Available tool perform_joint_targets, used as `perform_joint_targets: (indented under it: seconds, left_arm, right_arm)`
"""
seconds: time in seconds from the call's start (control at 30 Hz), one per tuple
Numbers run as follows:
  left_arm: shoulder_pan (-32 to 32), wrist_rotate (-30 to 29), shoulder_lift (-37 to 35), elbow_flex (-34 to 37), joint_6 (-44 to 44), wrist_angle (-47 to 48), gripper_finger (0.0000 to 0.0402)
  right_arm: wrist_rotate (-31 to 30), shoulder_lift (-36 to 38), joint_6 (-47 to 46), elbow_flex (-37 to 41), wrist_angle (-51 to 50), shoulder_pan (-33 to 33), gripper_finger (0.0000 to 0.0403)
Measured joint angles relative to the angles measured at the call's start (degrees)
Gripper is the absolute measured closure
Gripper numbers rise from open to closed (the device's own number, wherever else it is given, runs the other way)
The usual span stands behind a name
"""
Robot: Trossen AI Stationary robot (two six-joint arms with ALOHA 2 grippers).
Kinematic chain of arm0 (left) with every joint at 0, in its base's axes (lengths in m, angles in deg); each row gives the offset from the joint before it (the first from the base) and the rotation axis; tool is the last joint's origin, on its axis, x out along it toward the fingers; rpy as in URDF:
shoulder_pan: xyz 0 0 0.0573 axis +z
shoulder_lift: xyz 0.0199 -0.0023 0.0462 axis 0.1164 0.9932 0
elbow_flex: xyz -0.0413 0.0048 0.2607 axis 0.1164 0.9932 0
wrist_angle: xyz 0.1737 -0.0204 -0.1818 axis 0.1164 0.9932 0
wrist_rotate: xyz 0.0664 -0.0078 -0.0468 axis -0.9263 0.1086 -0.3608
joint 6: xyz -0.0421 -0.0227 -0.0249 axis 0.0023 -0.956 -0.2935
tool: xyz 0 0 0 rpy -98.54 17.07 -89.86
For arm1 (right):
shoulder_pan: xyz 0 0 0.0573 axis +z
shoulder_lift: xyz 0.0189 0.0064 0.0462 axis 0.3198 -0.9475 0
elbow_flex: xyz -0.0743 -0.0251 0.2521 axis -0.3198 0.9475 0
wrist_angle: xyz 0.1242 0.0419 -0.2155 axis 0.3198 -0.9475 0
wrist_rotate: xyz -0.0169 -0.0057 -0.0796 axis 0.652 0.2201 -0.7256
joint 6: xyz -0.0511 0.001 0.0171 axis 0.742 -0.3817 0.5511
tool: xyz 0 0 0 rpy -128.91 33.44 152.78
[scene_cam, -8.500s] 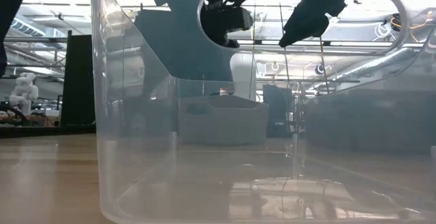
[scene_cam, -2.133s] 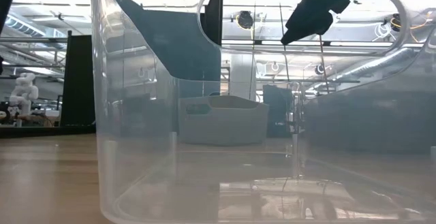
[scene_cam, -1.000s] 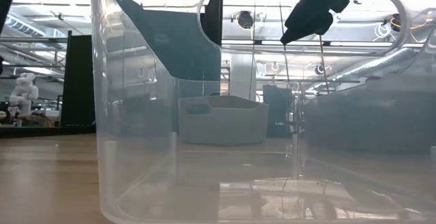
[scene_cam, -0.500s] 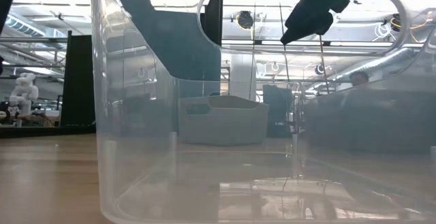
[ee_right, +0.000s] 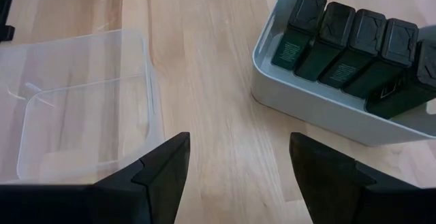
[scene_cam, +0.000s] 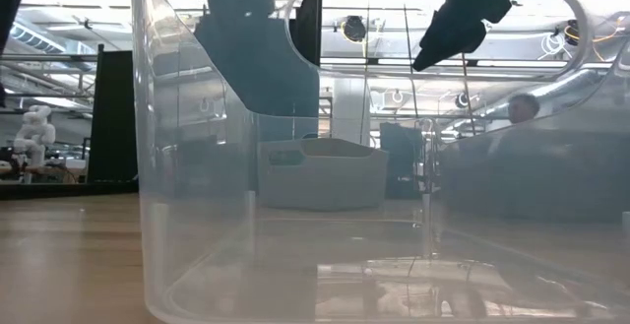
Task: Sort spices by type
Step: Put the black spice can into the gray bin
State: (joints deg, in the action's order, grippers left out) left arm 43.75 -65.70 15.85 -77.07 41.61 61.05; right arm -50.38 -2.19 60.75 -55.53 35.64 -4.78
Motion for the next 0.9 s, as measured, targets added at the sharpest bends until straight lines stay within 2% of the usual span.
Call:
perform_joint_targets:
  seconds: [0.23, 0.37, 0.53, 0.73, 0.9]
  left_arm:
    - [-9.2, 0.0, 0.0, -4.4, 4.9, -1.3, 0.0276]
    - [-14.1, 0.0, 0.0, -4.6, 6.9, -4.5, 0.0276]
    - [-19.7, -1.8, 0.0, -4.6, 14.4, -8.1, 0.0276]
    - [-24.5, -3.5, 0.2, -4.6, 22.3, -14.3, 0.0276]
    - [-26.8, -3.6, 2.9, -4.6, 23.4, -17.2, 0.0276]
  right_arm:
    - [0.0, 0.0, 0.0, 0.0, -0.1, 0.0, 0.0165]
    - [0.0, 0.0, -1.0, 0.0, -0.1, 0.0, 0.0165]
    - [-0.1, 0.0, -2.8, 0.0, -1.1, 0.0, 0.0165]
    - [-0.1, 0.0, -4.4, 0.0, -2.7, 0.0, 0.0165]
    - [-0.1, 0.0, -4.5, 0.0, -3.2, 0.1, 0.0165]
